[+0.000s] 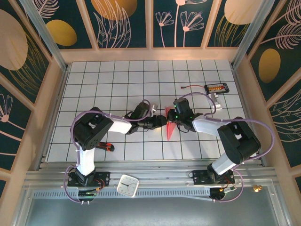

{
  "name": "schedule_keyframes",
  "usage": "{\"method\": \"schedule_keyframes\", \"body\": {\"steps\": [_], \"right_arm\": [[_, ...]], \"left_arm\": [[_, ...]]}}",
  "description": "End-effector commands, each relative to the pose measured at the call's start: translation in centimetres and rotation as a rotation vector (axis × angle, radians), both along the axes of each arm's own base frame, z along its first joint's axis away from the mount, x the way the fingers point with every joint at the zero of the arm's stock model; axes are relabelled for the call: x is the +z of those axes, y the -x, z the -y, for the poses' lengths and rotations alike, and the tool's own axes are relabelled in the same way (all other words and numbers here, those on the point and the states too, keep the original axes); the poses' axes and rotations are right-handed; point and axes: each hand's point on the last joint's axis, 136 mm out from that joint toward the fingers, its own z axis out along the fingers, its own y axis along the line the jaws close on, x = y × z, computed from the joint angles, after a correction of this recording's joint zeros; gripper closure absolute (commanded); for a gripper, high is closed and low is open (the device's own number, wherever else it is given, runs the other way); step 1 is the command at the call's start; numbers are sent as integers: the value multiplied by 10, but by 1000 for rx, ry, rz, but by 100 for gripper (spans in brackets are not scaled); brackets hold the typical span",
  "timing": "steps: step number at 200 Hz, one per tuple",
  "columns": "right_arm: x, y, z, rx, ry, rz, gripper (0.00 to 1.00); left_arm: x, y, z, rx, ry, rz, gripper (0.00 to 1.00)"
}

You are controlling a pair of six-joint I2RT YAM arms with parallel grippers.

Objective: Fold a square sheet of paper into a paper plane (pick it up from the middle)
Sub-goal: Move a paper plane to the center of the table.

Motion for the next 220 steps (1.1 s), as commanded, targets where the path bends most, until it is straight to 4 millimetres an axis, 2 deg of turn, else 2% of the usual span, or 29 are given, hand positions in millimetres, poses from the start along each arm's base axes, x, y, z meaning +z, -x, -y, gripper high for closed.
{"method": "schedule_keyframes", "body": {"steps": [1, 50, 89, 95, 125, 153, 186, 220], "right_arm": [[7, 1, -3, -1, -52, 3, 91], [7, 3, -2, 4, -51, 5, 92], [9, 6, -4, 31, -54, 11, 93], [10, 0, 5, 5, -54, 13, 93], [9, -1, 8, 7, -54, 14, 93], [10, -2, 4, 23, -77, 16, 94], [11, -2, -1, 36, -105, 15, 95], [8, -1, -1, 35, -108, 7, 95]], "left_arm": [[3, -4, 9, -7, 28, 7, 50], [-10, -10, 3, 38, -28, 2, 53], [-16, -15, -10, 99, -77, 8, 60], [-17, -15, -12, 103, -79, 4, 61], [-22, -18, -26, 144, -91, -7, 68], [-28, -18, -34, 152, -105, -16, 73], [-23, -19, -28, 134, -59, -15, 79], [-10, -30, -33, 158, 25, -15, 90]]}}
